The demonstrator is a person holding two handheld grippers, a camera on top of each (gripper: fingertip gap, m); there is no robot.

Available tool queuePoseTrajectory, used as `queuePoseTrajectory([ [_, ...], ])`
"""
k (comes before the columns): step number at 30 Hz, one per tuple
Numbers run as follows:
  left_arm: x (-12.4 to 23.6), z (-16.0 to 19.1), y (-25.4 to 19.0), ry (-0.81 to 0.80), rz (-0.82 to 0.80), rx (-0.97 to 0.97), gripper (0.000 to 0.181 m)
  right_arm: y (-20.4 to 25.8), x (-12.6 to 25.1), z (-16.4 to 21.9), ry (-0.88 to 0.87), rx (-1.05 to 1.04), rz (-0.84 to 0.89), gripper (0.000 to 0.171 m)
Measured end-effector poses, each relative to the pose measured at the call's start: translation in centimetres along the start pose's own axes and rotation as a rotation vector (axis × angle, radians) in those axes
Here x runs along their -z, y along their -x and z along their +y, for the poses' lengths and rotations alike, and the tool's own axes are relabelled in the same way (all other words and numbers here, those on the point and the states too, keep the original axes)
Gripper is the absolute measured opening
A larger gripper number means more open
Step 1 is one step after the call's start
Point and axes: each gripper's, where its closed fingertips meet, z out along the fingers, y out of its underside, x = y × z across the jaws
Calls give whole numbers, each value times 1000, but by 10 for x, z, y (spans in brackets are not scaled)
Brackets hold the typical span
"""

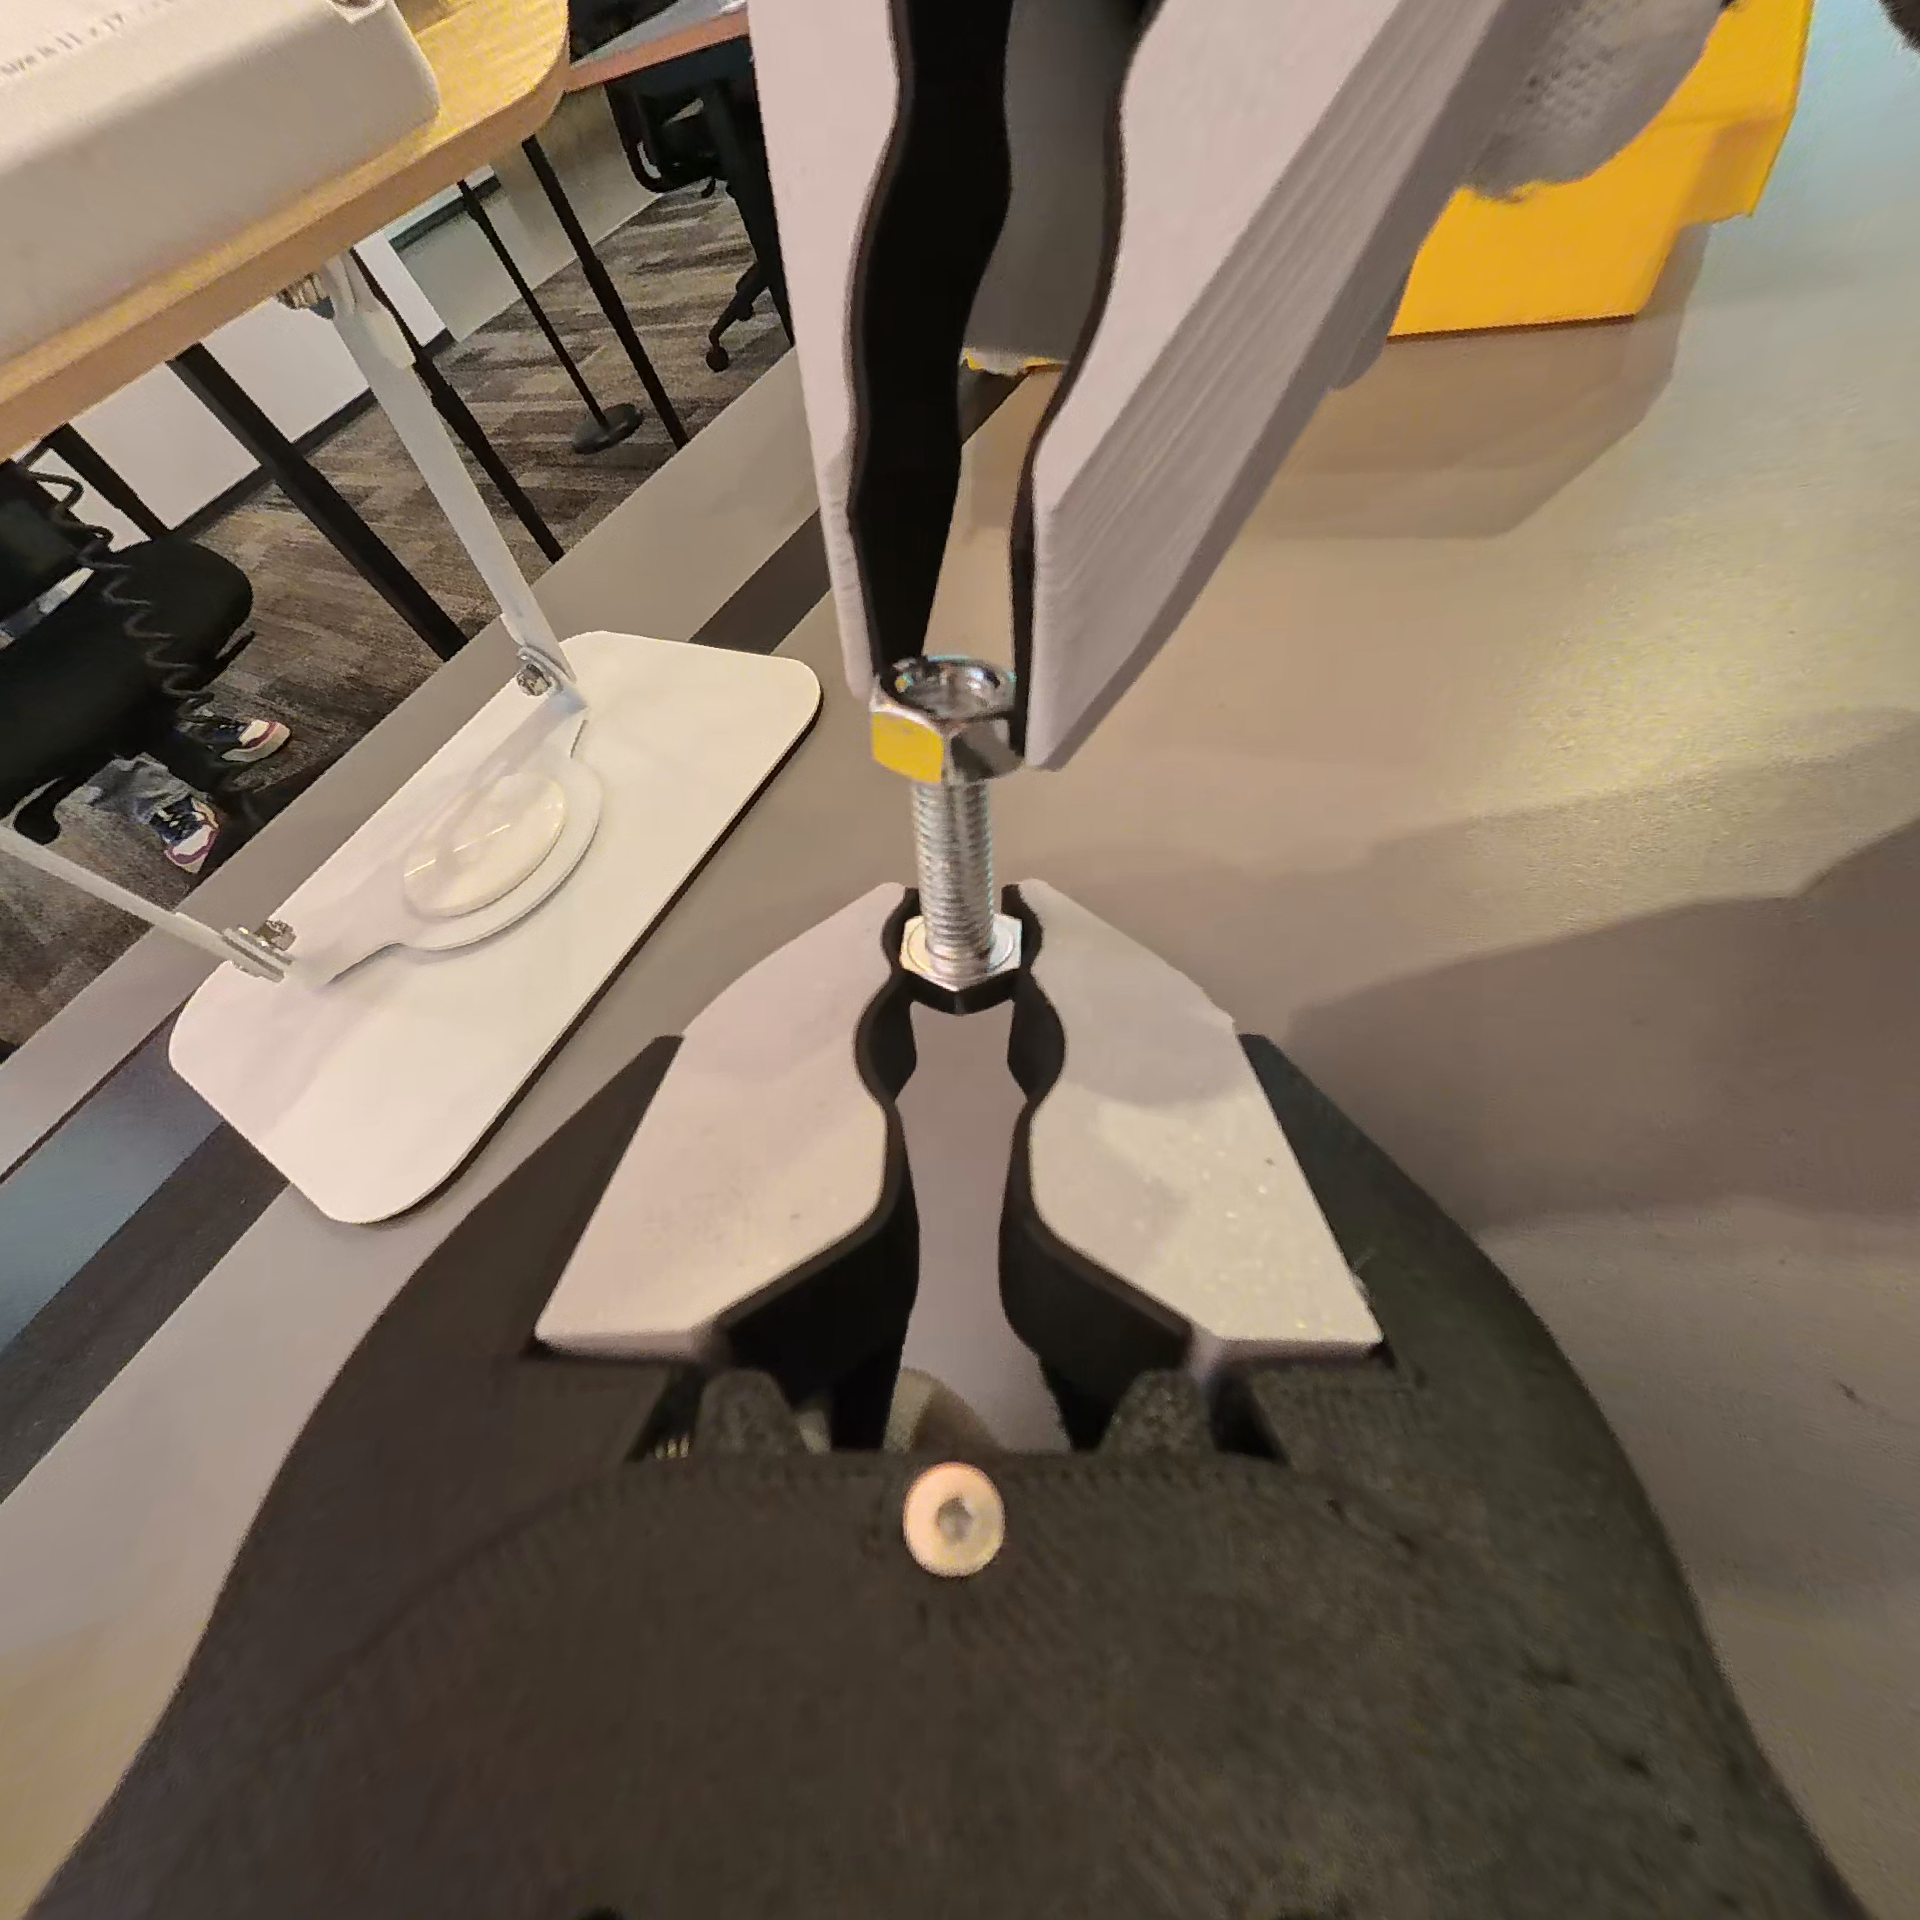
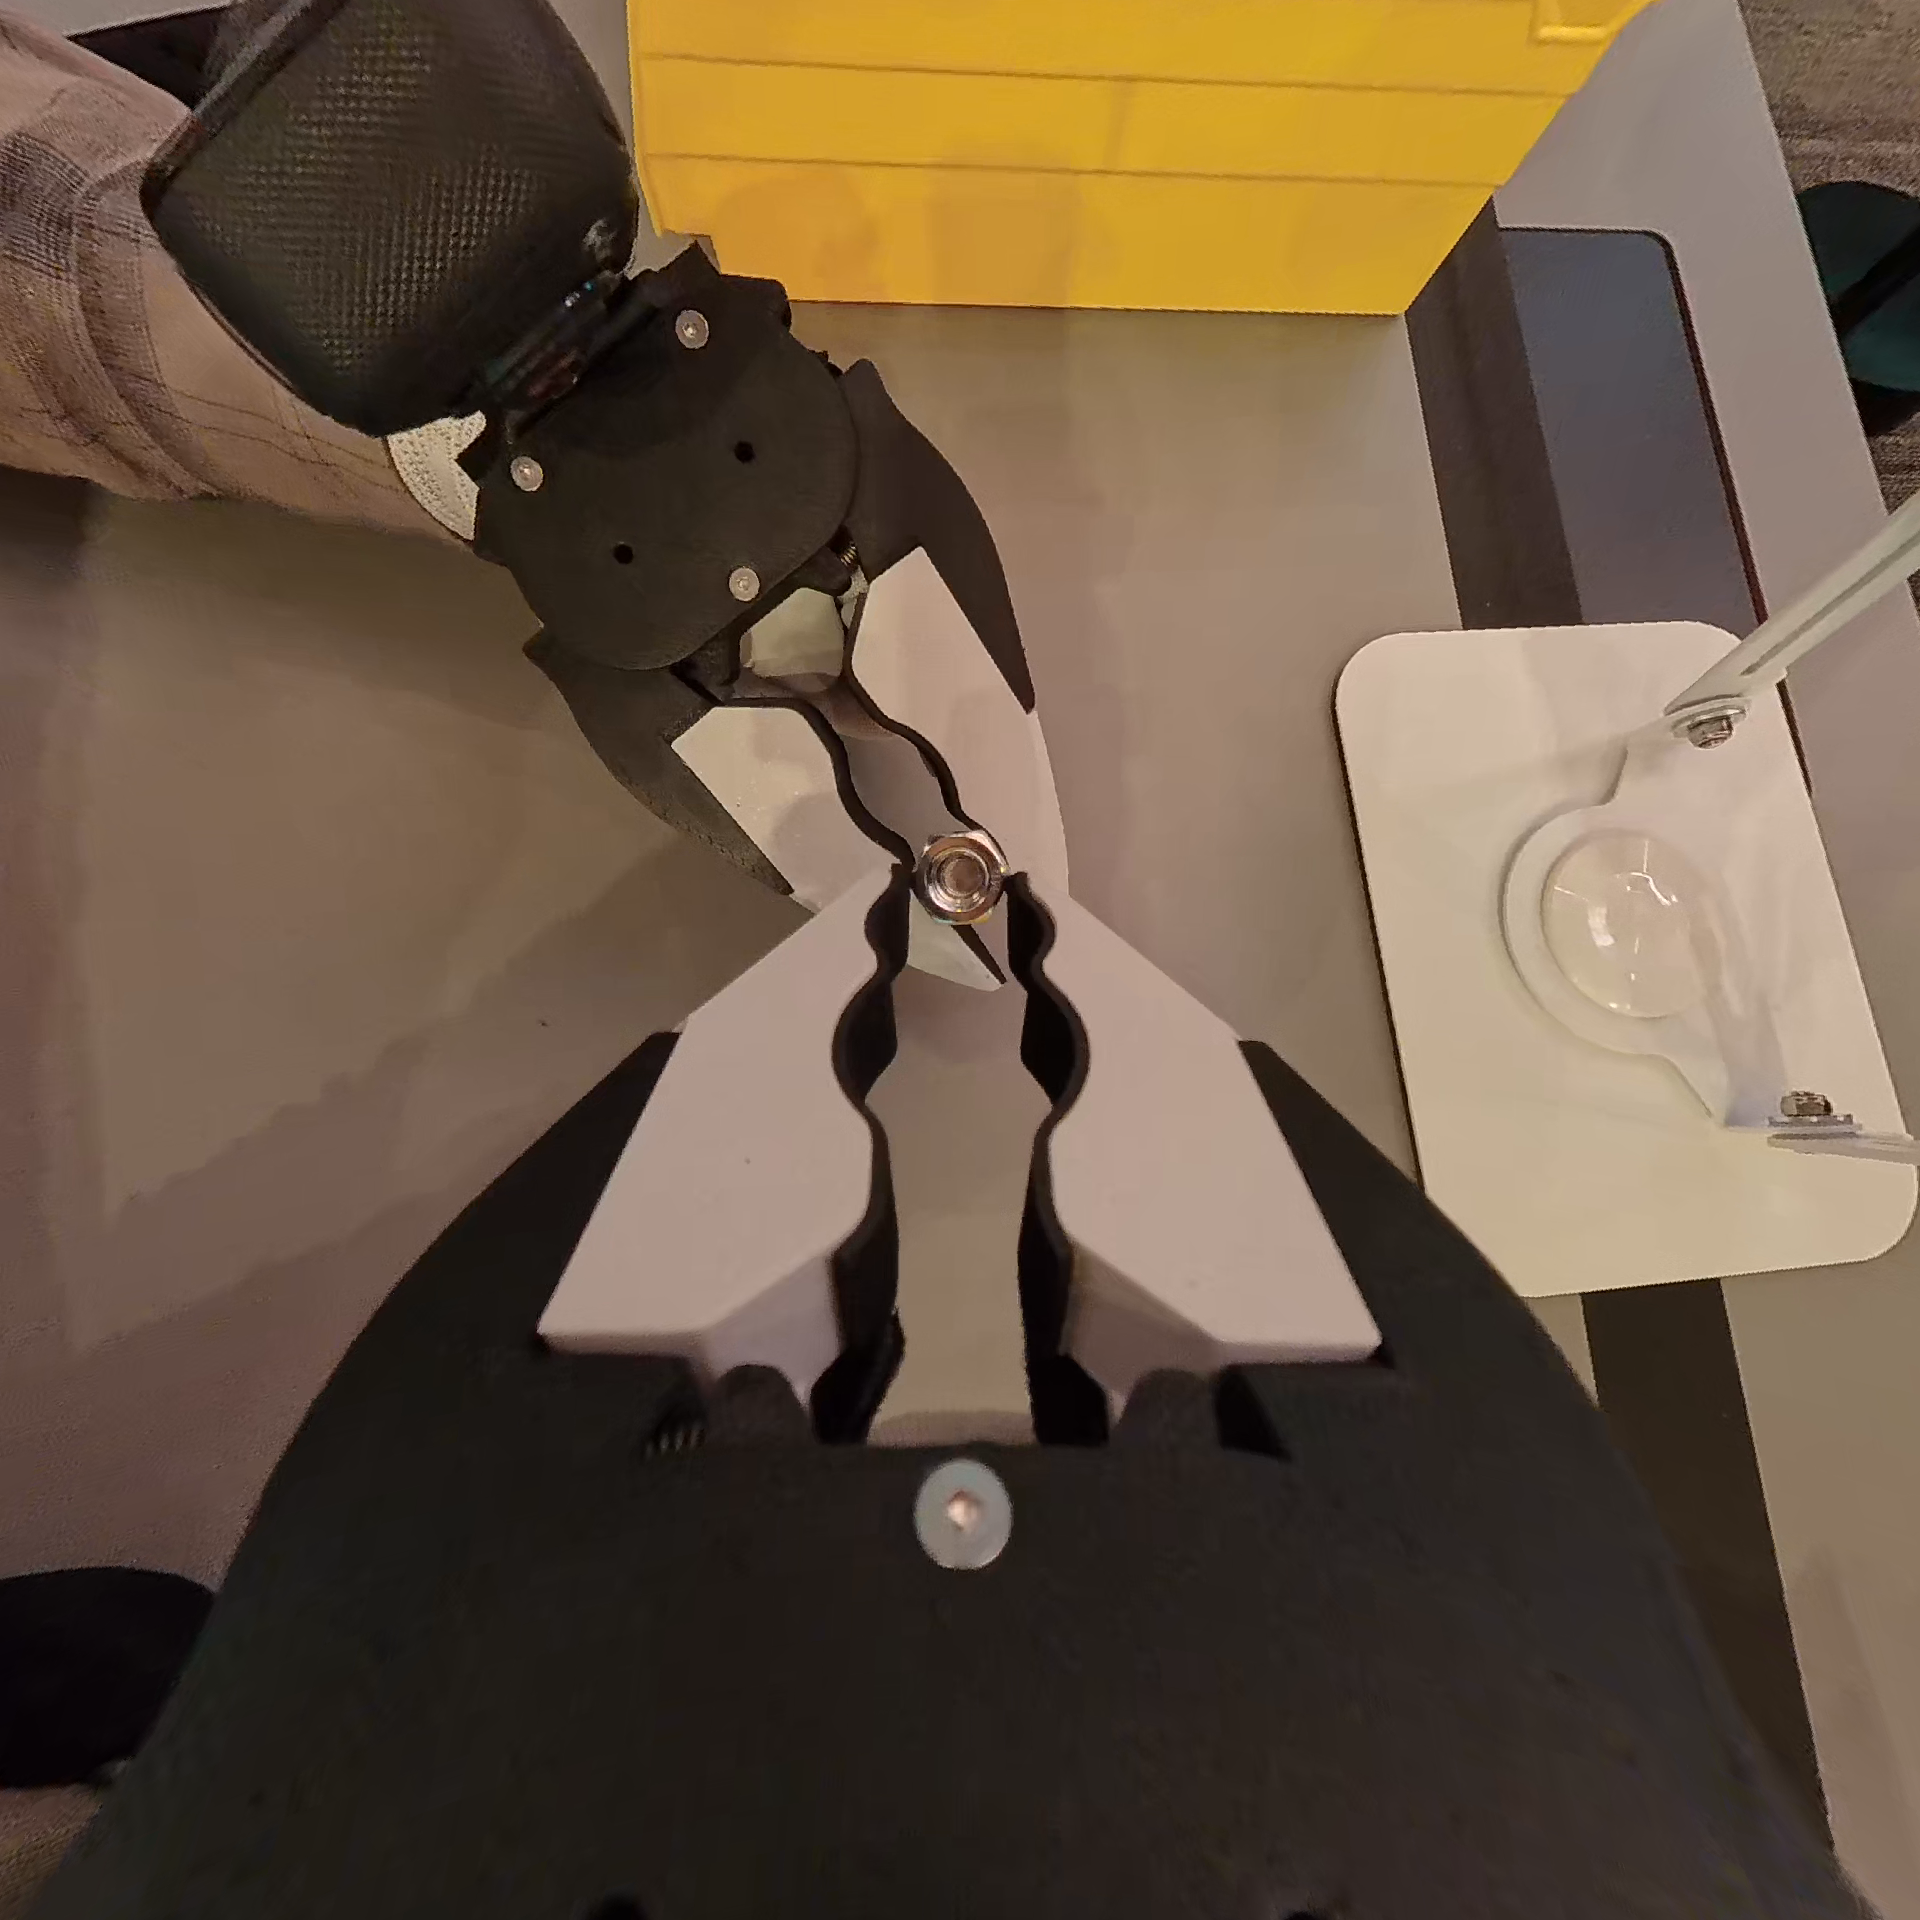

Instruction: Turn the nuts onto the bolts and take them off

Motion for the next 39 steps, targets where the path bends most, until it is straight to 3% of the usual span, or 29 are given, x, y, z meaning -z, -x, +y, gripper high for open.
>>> queuePoseTrajectory([
  [7, 1, -4, -2, -19, 10, 7, 14, 2, -5, 4, 34, 16, -3, 18],
  [12, 4, -8, -2, -49, 31, 49, 14, 2, 1, 3, 10, 46, 4, 41],
  [15, 10, -18, -4, -107, 96, 130, 14, 1, 11, -7, -100, 63, -2, 48],
  [21, 31, -38, -13, -217, 300, 263, 14, 20, 31, -53, -516, 69, -198, 45],
  [30, 56, -49, -43, -254, 530, 206, 14, 38, 31, -57, -652, 106, -343, 38],
  [39, 56, -50, -47, -255, 538, 192, 14, 50, 27, -57, -650, 136, -400, 22],
])
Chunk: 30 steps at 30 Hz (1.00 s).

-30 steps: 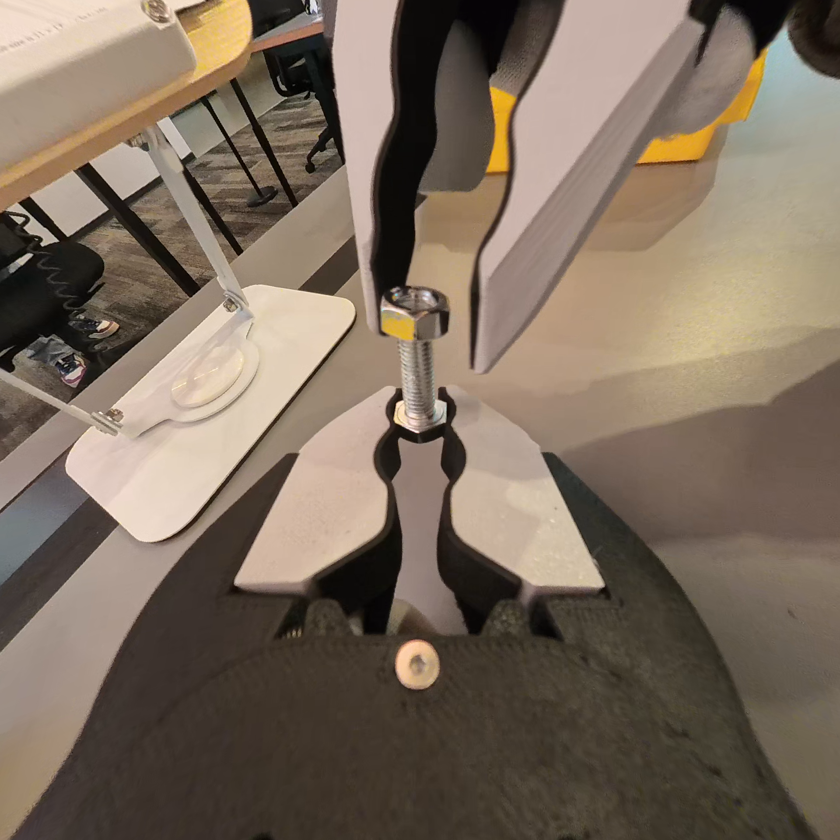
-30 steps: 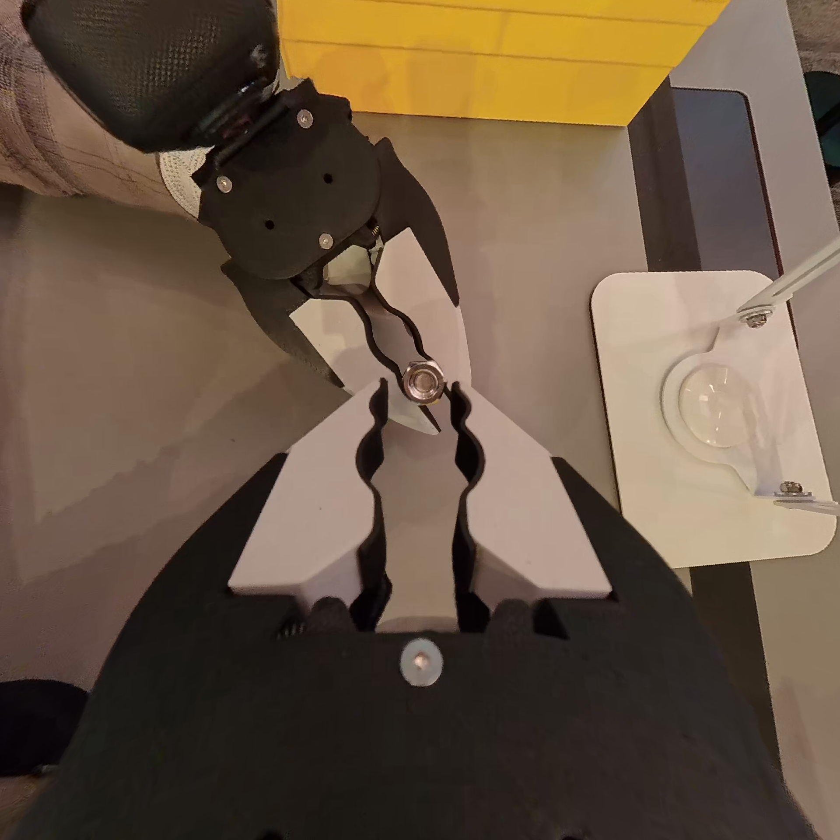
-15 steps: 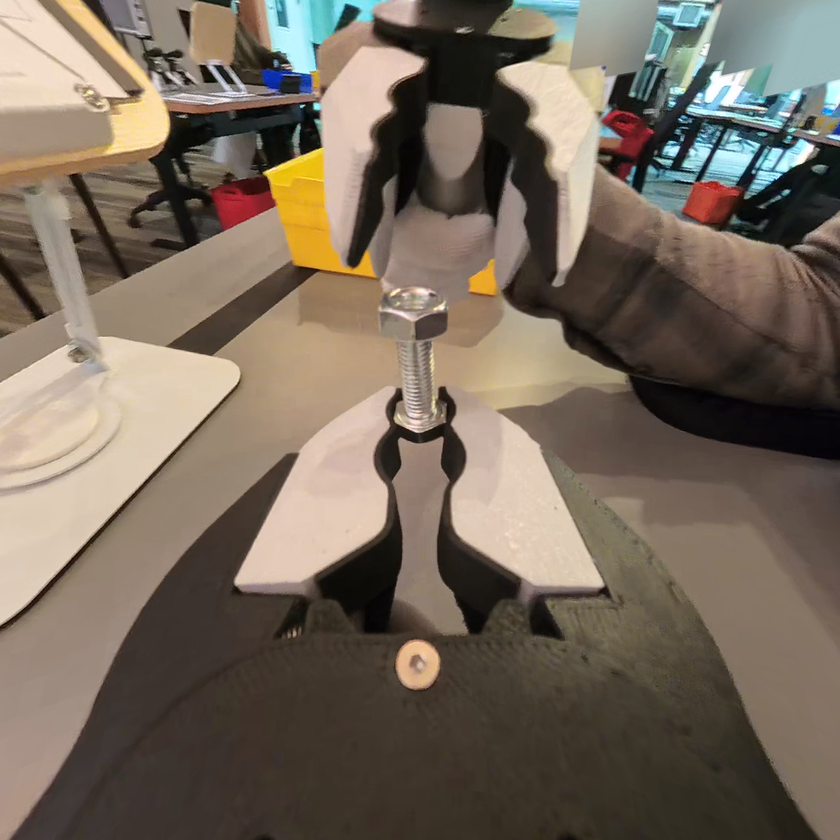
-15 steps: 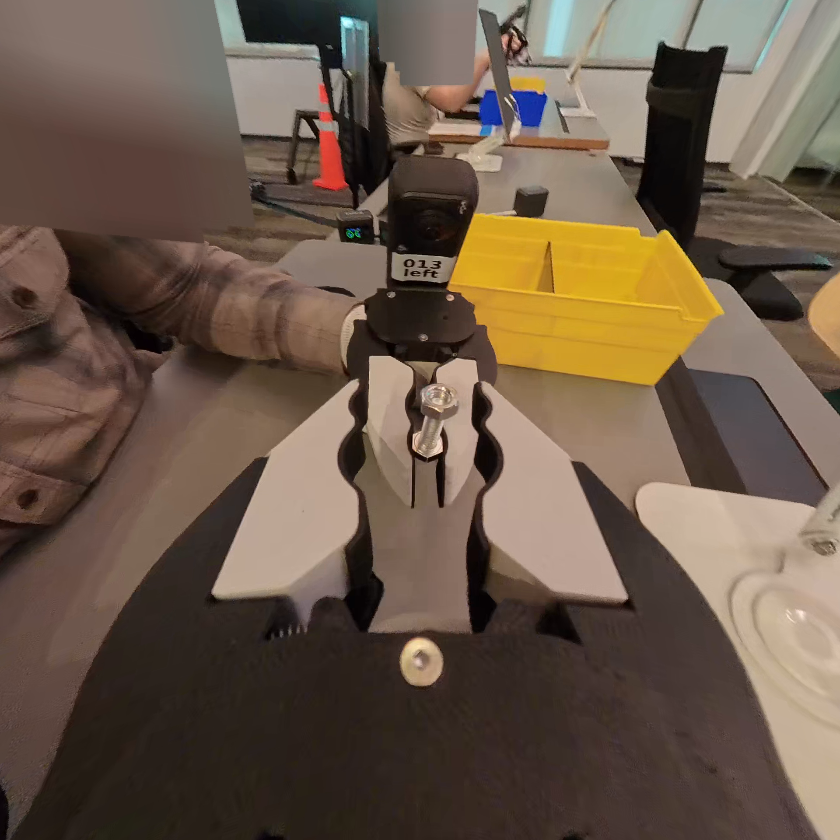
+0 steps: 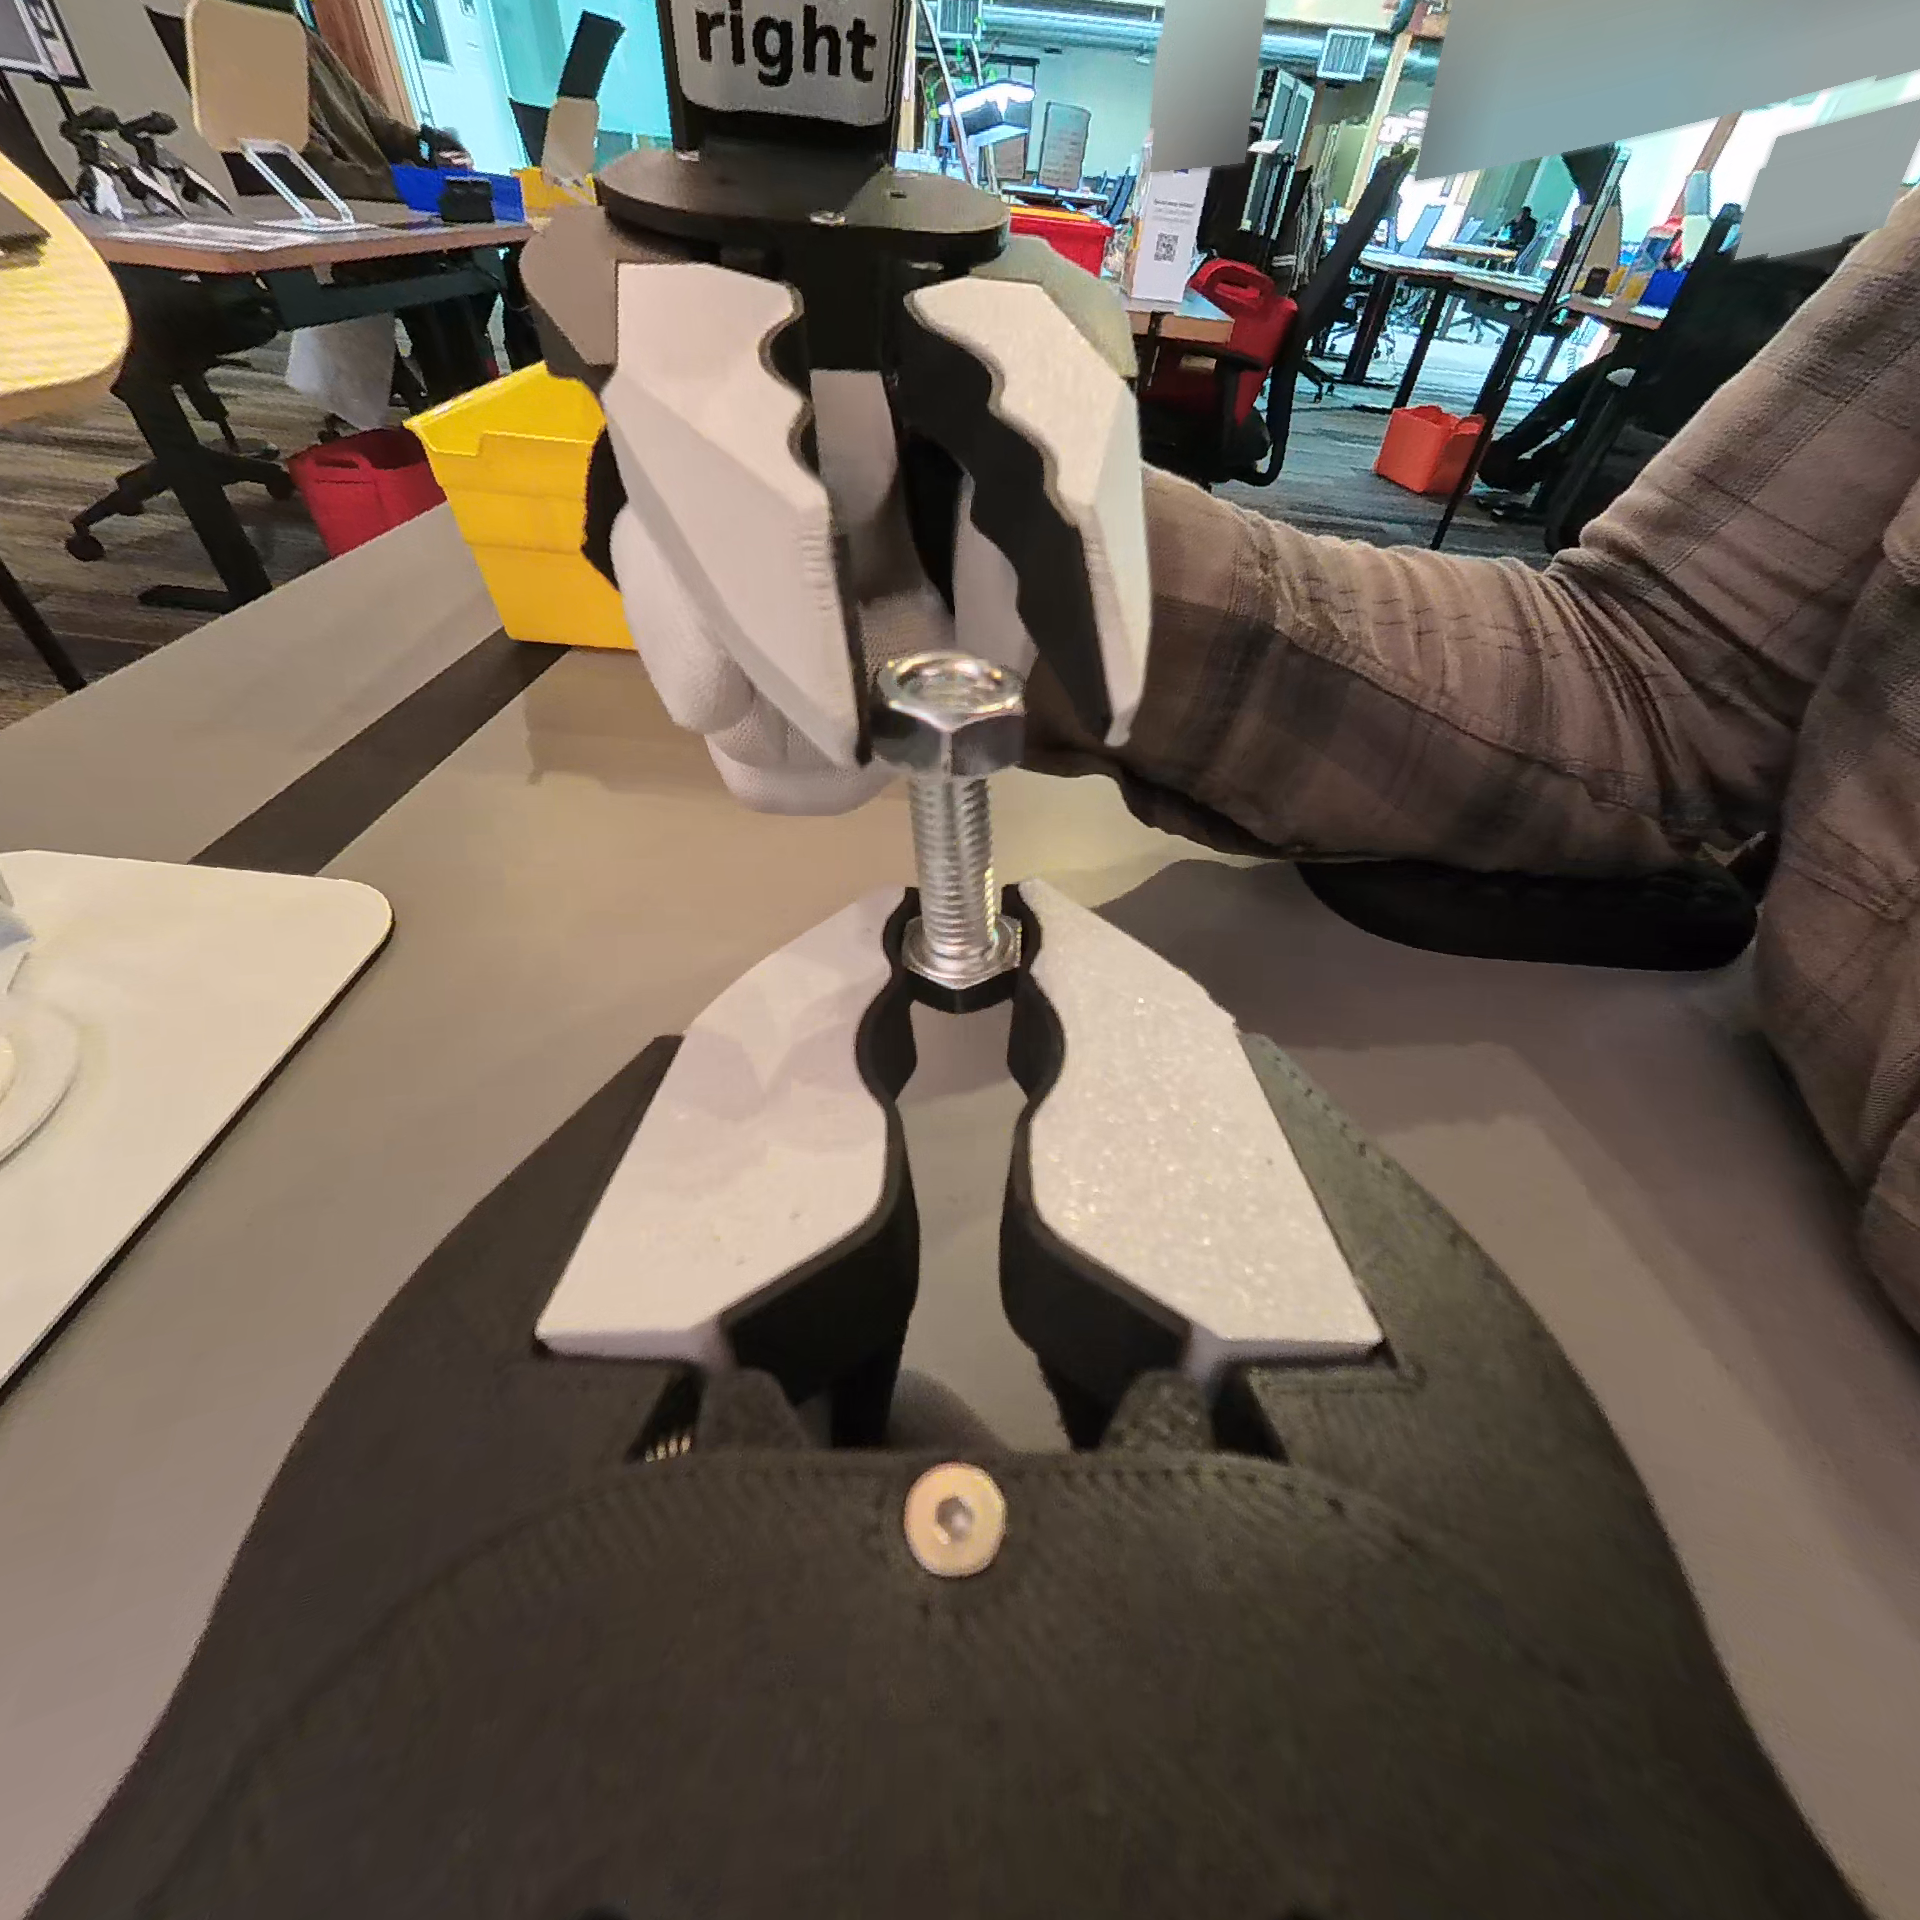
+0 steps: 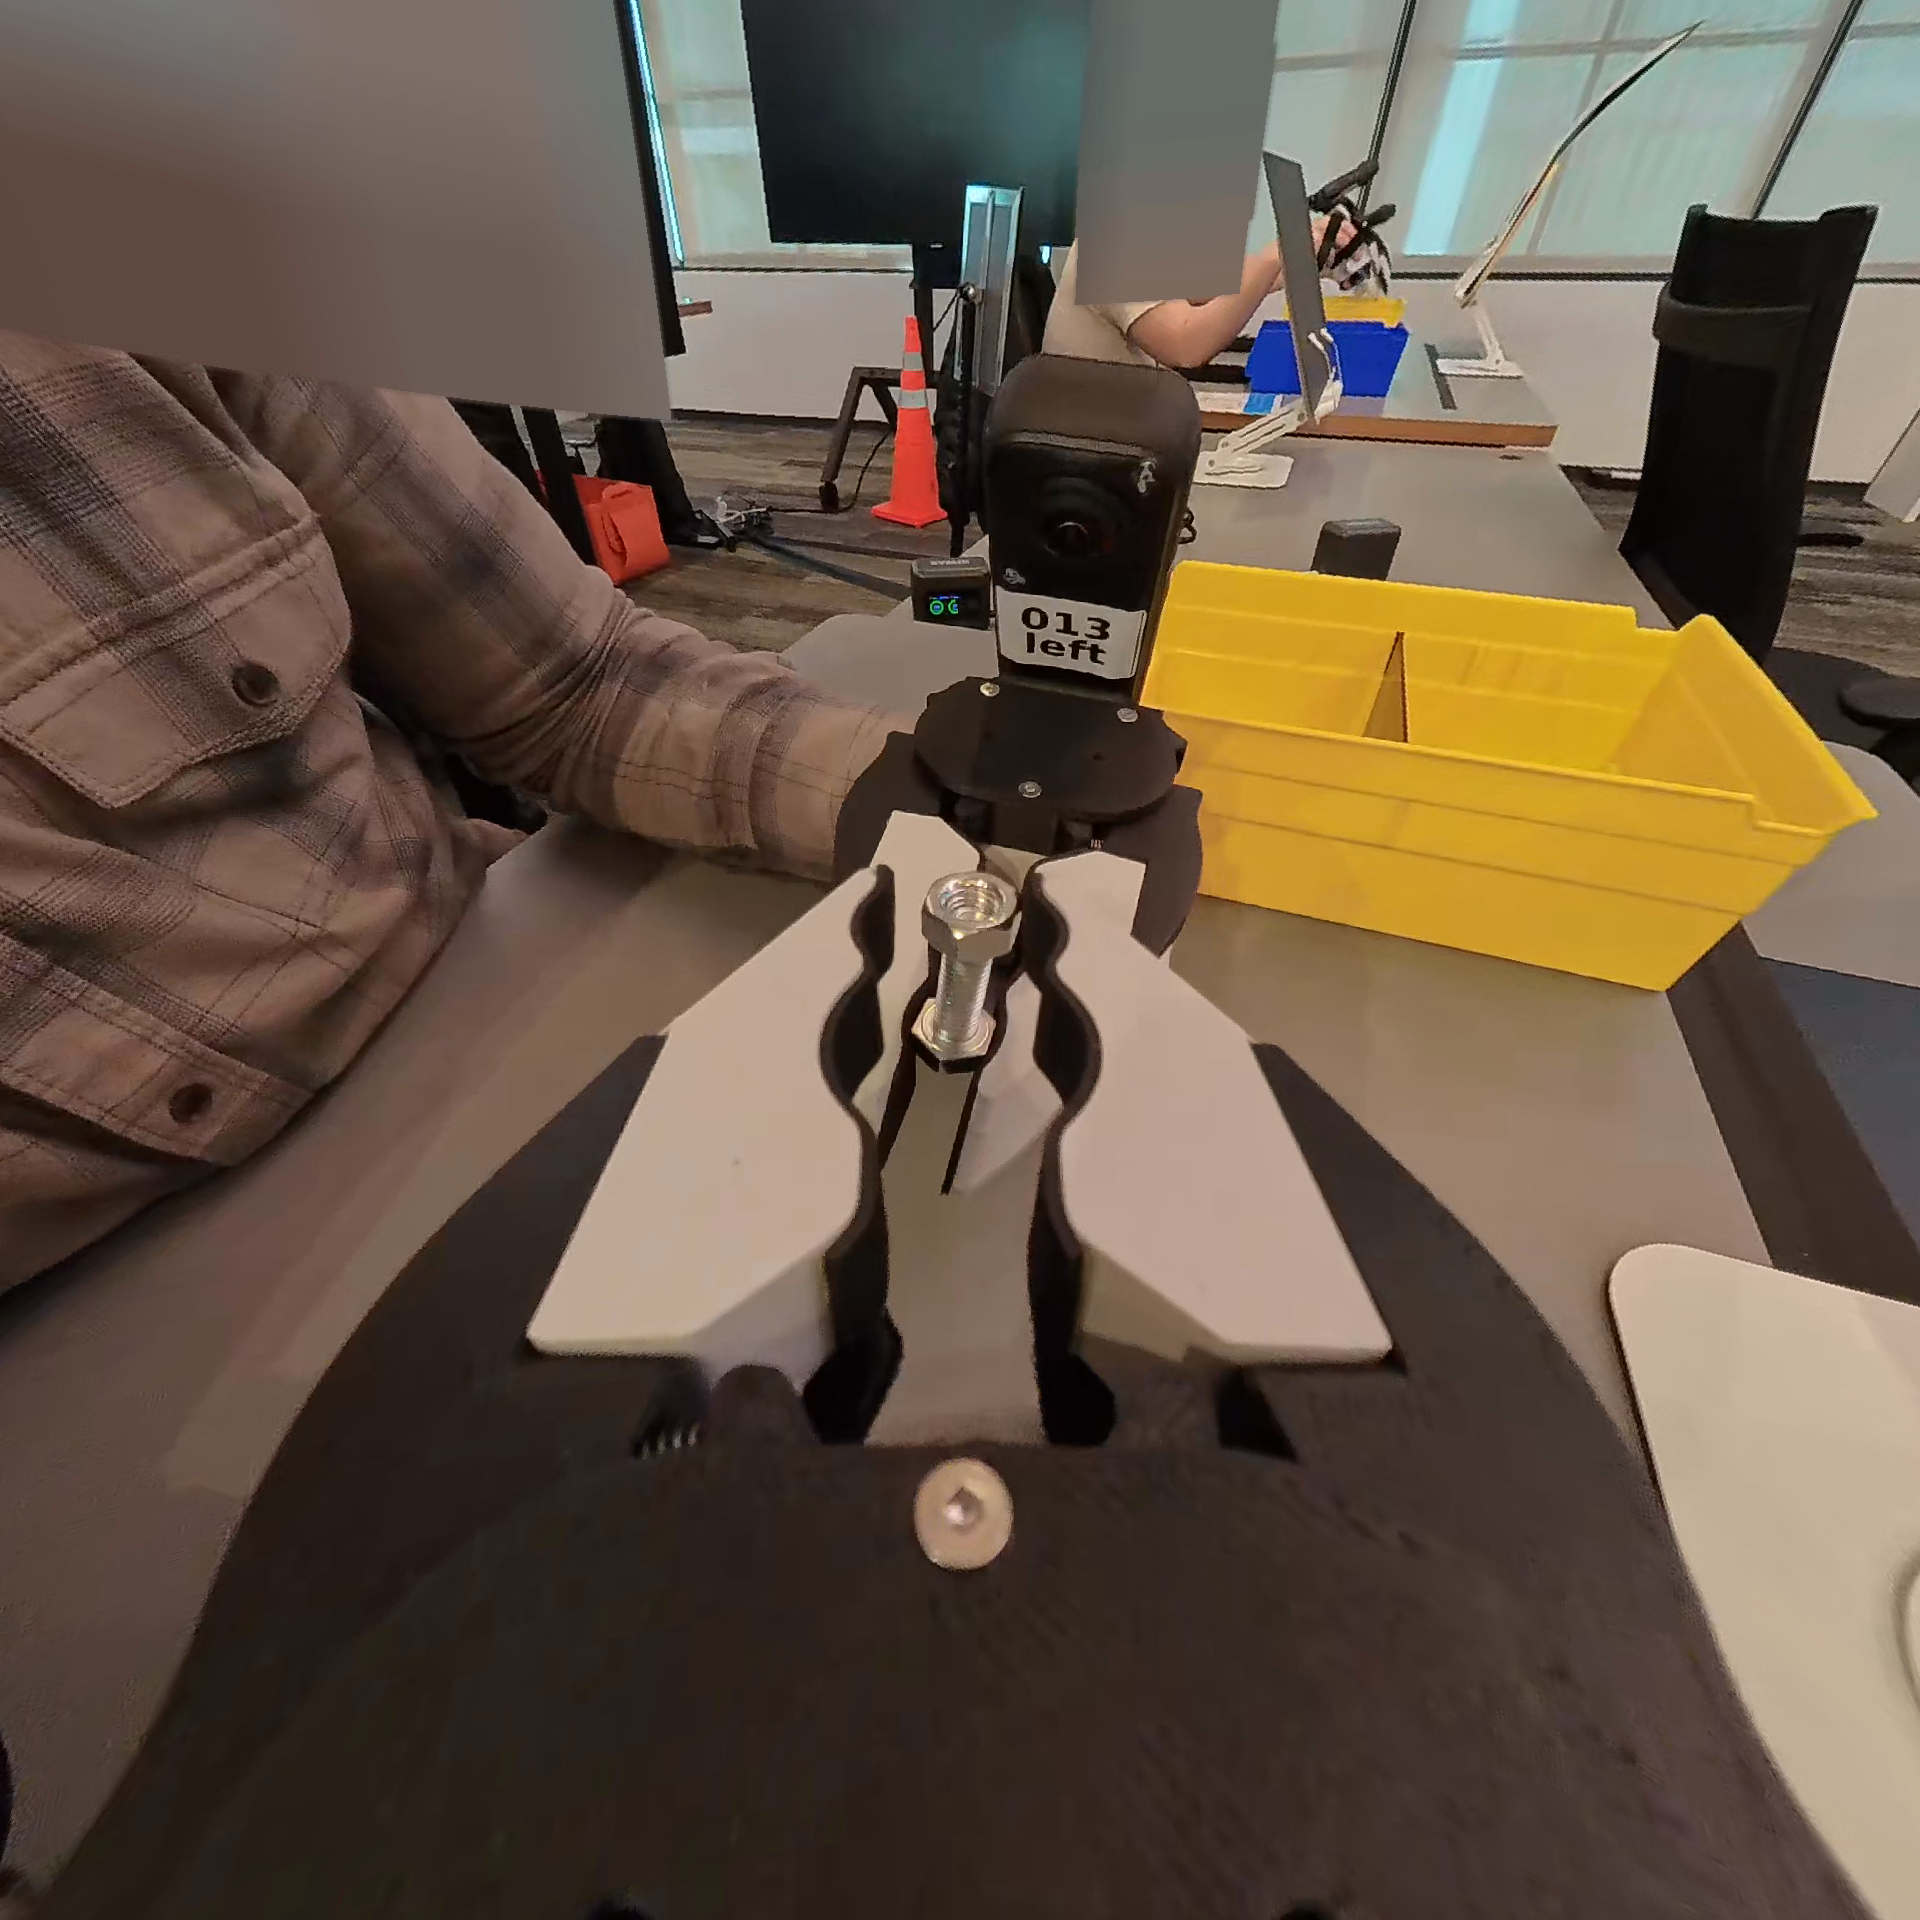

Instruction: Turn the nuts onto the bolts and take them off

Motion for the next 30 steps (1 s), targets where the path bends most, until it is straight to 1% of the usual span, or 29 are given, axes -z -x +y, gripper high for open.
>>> queuePoseTrajectory([
  [3, 0, 0, 2, 3, -14, -12, 14, -2, 1, 0, -2, 2, 14, 17],
  [10, 2, -2, 11, -2, -74, -19, 14, -10, 2, -2, -13, 0, 48, 16],
  [14, 3, -3, 21, 1, -137, -21, 14, -17, 2, -2, -18, 0, 86, 17],
  [16, 5, -2, 29, 6, -182, -19, 14, -23, 2, -1, -16, 4, 119, 16],
  [21, 12, -2, 56, 12, -352, -10, 14, -46, 3, 0, -15, 11, 240, 16],
  [30, 35, 4, 101, 14, -665, 33, 14, -87, -6, 2, -27, -7, 465, 16],
])
